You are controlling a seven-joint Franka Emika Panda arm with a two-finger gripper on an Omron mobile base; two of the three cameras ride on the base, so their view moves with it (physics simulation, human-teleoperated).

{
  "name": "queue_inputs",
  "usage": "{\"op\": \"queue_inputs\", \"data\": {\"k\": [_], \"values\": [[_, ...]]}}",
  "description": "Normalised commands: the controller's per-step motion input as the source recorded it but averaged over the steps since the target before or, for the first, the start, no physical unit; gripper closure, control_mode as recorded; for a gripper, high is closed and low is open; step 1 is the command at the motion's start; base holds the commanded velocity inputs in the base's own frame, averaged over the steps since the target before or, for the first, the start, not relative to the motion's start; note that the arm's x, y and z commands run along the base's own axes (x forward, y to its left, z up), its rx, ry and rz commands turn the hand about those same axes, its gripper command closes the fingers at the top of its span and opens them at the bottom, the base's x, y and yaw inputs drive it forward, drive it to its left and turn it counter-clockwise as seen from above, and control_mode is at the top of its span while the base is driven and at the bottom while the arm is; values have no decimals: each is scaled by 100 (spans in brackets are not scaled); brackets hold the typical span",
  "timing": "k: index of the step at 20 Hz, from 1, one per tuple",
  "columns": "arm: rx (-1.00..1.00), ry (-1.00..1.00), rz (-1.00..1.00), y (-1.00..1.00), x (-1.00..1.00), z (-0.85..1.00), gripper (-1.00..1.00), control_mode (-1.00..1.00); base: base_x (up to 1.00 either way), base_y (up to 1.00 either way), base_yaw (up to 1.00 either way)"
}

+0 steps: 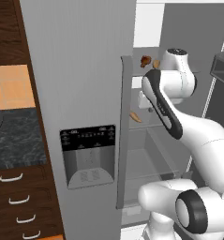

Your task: Place one sweet potato and one chicken drumstick in each tupperware on the nearby counter, to pack two identical lunches.

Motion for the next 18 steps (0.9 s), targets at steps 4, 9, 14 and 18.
{"op": "queue_inputs", "data": {"k": [4, 9, 14, 18], "values": [[-4, 20, 0, -2, -2, -32, -100, -100, 0, 0, 0], [-3, 14, 3, -23, 31, -51, -100, -100, 0, 0, 0], [0, -2, 25, -7, 100, -79, -100, -100, 0, 0, 0], [0, 0, 29, -9, 99, -66, -100, -100, 0, 0, 0]]}}
